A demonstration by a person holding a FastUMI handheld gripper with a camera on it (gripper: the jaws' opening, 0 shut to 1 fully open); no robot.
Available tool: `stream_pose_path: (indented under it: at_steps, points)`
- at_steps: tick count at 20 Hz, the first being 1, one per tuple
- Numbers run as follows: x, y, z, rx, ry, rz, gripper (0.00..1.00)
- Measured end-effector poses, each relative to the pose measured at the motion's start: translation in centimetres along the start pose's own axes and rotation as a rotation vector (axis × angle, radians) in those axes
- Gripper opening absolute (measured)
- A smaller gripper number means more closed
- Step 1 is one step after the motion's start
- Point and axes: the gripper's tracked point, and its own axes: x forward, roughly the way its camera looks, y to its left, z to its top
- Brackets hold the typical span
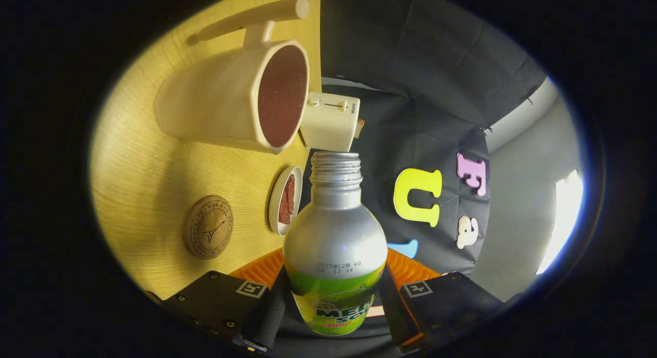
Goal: Take the bottle from table, then pour the juice into the cup, finally place the bottle on the coaster
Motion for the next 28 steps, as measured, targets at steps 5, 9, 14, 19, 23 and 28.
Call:
stream_pose_path:
  at_steps: [5,9,14,19,23,28]
  points:
    - [0.1,-0.3,0.2,-0.011,-0.004,-0.008,0.81]
    - [0.2,-0.9,0.1,-0.03,-0.004,-0.017,0.81]
    - [0.1,-1.6,-0.1,-0.053,-0.001,-0.033,0.81]
    - [0.1,-2.0,-0.4,-0.071,0.004,-0.043,0.81]
    - [0.3,-2.0,-0.4,-0.078,0.007,-0.049,0.81]
    - [0.6,-2.6,-0.4,-0.115,0.006,-0.081,0.81]
